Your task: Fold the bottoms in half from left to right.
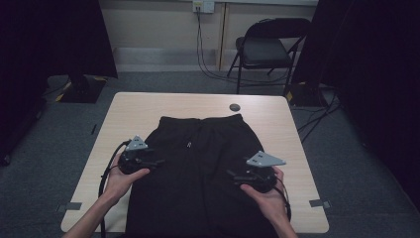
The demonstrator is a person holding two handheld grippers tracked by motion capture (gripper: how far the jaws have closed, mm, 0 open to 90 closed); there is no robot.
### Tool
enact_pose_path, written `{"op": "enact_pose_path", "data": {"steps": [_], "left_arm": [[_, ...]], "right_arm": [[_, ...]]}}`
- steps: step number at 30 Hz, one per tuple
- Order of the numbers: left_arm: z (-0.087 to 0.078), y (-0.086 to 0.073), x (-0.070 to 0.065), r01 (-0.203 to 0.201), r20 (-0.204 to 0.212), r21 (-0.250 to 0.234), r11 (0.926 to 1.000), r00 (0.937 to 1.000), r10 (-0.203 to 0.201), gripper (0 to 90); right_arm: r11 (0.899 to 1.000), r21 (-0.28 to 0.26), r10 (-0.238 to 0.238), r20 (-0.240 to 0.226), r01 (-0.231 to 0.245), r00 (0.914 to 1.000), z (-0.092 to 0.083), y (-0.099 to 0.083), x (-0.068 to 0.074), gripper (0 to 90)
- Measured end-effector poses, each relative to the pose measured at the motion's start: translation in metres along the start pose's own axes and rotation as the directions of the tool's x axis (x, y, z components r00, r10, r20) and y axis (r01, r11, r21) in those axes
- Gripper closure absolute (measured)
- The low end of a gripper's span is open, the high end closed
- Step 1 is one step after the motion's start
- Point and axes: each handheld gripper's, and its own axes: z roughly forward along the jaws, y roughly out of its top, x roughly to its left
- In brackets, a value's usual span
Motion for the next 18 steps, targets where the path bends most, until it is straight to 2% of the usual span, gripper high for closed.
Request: {"op": "enact_pose_path", "data": {"steps": [4, 8, 12, 18], "left_arm": [[0.014, -0.015, 0.004, 0.007, 0.010, 0.080, 0.9968, 0.9999, -0.008, 41.3], [0.021, -0.022, 0.007, -0.009, 0.006, 0.117, 0.9931, 0.9999, 0.008, 44.2], [0.025, -0.027, 0.009, -0.012, 0.003, 0.127, 0.9918, 0.9999, 0.012, 40.9], [0.029, -0.030, 0.007, -0.003, -0.024, 0.078, 0.9970, 0.9997, 0.005, 38.4]], "right_arm": [[0.997, 0.063, -0.040, -0.070, 0.044, 0.9968, 0.034, 0.000, 0.022, 25.3], [0.986, 0.144, -0.067, -0.121, 0.084, 0.9904, 0.065, -0.010, 0.040, 21.7], [0.979, 0.185, -0.063, -0.140, 0.088, 0.9881, 0.083, -0.021, 0.045, 18.7], [0.970, 0.224, -0.069, -0.131, 0.098, 0.9890, 0.094, -0.031, 0.044, 18.6]]}}
